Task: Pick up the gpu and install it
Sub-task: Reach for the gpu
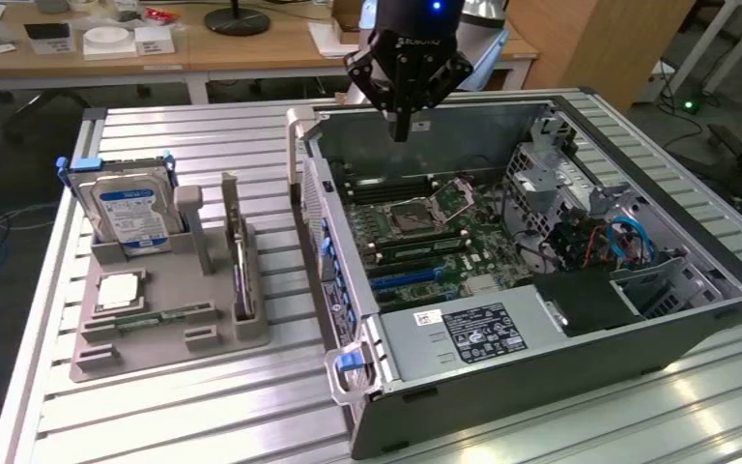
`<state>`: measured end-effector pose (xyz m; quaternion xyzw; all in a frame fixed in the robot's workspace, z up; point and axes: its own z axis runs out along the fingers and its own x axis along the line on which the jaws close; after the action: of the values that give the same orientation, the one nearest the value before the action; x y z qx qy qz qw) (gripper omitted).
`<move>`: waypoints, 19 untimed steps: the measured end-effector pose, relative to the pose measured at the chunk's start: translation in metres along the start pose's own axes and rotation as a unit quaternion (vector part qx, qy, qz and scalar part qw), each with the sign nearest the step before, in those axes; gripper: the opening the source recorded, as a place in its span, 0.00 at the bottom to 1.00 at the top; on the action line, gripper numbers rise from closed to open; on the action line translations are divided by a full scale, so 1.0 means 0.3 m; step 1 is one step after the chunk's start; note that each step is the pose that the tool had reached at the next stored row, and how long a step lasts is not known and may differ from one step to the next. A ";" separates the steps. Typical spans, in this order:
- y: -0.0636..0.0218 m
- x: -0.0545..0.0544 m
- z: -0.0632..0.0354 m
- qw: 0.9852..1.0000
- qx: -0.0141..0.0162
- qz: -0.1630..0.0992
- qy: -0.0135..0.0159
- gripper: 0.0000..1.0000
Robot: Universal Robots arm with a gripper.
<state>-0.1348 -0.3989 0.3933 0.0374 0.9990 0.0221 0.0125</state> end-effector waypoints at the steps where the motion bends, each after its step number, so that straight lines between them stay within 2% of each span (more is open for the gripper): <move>1: 0.000 0.005 0.000 1.000 0.000 0.000 0.000 0.11; 19: -0.006 0.083 -0.002 1.000 0.000 0.000 0.000 0.11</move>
<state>-0.1599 -0.3988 0.3933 0.0374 0.9990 0.0221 0.0125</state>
